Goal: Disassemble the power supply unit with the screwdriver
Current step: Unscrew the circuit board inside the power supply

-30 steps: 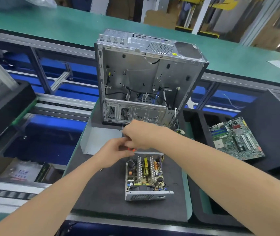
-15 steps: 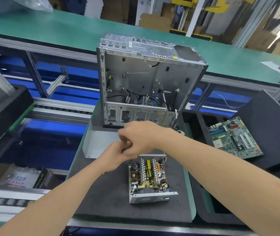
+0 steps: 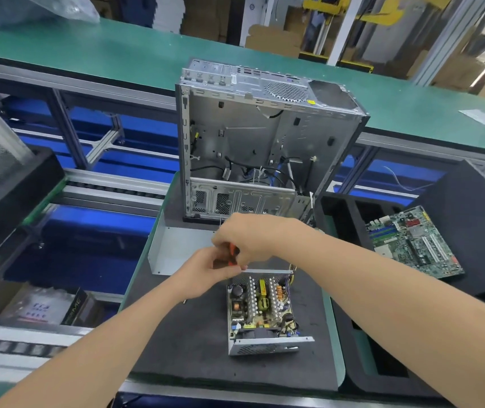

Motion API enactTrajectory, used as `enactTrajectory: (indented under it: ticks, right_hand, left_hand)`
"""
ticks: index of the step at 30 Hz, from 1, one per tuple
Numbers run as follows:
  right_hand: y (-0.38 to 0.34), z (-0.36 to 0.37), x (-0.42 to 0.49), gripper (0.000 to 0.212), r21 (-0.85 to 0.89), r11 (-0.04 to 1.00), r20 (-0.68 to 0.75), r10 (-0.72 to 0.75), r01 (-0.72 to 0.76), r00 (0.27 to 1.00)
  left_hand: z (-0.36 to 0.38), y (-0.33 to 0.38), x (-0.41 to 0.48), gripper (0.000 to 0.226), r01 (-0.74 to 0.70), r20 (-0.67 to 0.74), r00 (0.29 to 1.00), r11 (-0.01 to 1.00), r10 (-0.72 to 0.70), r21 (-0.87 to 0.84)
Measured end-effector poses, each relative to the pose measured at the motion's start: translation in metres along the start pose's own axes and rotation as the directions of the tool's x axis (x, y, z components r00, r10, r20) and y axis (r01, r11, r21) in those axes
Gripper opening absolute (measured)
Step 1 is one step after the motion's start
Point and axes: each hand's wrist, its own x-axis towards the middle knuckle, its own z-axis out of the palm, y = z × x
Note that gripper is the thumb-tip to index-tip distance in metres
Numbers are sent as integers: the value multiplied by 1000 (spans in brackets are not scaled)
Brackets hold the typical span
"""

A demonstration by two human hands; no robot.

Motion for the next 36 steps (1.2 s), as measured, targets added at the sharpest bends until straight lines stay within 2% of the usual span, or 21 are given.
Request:
enactTrajectory:
  ticks: [4,8,10,11,13,14,15,16,19,23,28,34,36]
  right_hand:
    - [-3,8,3,13,-100,979,-47,-183,177,982]
    - [-4,8,1,4,-113,981,-63,-165,157,984]
    - [-6,4,-1,24,-99,992,-103,-83,73,991]
    - [-9,4,1,35,-91,995,-155,17,-31,988]
    - [-17,1,4,62,-41,955,-230,277,-293,933]
    - [-20,2,5,73,-5,917,-201,391,-400,898]
    - [-22,3,8,76,49,890,-135,455,-453,880]
    - [-23,5,10,70,116,882,-67,465,-456,883]
    - [-17,5,11,42,225,905,-5,372,-362,928]
    - [-7,-3,4,11,68,984,-20,164,-163,986]
    - [-6,-1,0,16,-77,991,-17,-107,105,994]
    - [-6,6,0,7,-105,983,-74,-160,152,984]
    - [-4,4,-1,20,-83,990,-79,-119,112,990]
  left_hand:
    - [-1,-2,1,13,23,-21,1000,999,-23,35]
    - [-1,-1,2,18,35,-44,999,997,-32,66]
    - [-1,0,4,20,24,-45,999,995,-19,93]
    - [0,0,4,18,21,-45,999,997,-18,75]
    - [1,-1,3,9,12,-32,999,999,-11,46]
    - [1,-1,2,11,-2,-28,1000,999,3,55]
    - [1,-2,1,12,-5,-19,1000,999,6,51]
    - [1,-2,2,11,1,-9,1000,1000,0,25]
    - [-1,-3,2,19,-1,3,1000,1000,1,-4]
    - [-2,-4,1,17,-2,1,1000,1000,2,-22]
    - [-5,-8,5,17,17,4,1000,999,-17,27]
    - [-5,-9,6,13,24,-12,1000,999,-24,45]
    - [-5,-8,6,16,20,-37,999,997,-17,74]
